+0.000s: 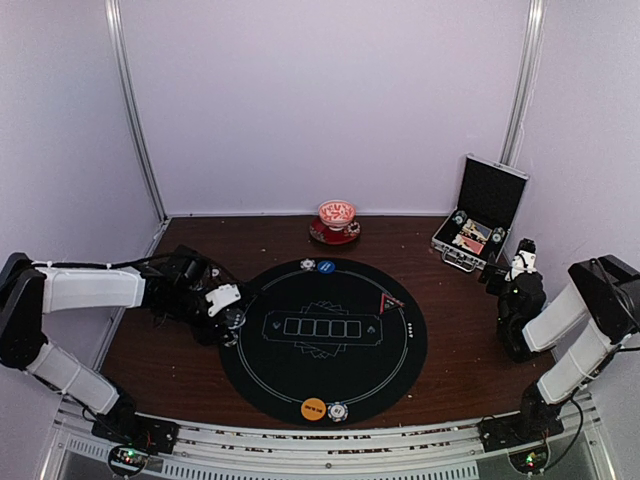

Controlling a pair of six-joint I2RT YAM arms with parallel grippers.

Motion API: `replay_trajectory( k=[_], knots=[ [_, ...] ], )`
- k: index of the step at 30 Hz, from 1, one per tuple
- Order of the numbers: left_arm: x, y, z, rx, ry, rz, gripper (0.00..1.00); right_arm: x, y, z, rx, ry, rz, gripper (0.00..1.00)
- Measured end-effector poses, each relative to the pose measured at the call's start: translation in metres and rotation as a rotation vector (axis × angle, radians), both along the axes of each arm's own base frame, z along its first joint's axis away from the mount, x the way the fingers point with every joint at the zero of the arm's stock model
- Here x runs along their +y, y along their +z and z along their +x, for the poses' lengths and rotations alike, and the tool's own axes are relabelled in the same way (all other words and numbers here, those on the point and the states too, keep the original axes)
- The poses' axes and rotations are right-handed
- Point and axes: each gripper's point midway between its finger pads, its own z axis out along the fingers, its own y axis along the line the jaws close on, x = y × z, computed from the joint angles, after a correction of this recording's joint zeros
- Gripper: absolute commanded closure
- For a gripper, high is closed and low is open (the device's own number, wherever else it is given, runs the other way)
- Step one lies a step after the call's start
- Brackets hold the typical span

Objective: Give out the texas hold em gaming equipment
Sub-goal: Pick up the poker chip from the pile of poker chips.

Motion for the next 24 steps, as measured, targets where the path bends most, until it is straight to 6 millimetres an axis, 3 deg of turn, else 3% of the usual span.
replay_trajectory(
  k=[3, 8, 14, 18, 24],
  knots=[
    [0.001, 0.012, -0.003, -0.02, -0.006, -0.013, 0.37, 0.0, 0.0, 0.0, 0.0, 0.0, 0.0, 0.0],
    [0.002, 0.036, -0.004, -0.069, -0.007, -0.036, 0.2, 0.0, 0.0, 0.0, 0.0, 0.0, 0.0, 0.0],
    [0.0, 0.068, 0.01, -0.154, 0.013, -0.059, 0.03, 0.0, 0.0, 0.0, 0.0, 0.0, 0.0, 0.0],
    [0.001, 0.074, 0.015, -0.176, 0.029, -0.052, 0.02, 0.001, 0.002, 0.004, 0.017, 0.0, -0.003, 0.0],
    [0.008, 0.084, 0.026, -0.207, 0.082, -0.051, 0.02, 0.002, 0.037, 0.014, -0.013, 0.001, 0.008, 0.0]
  ],
)
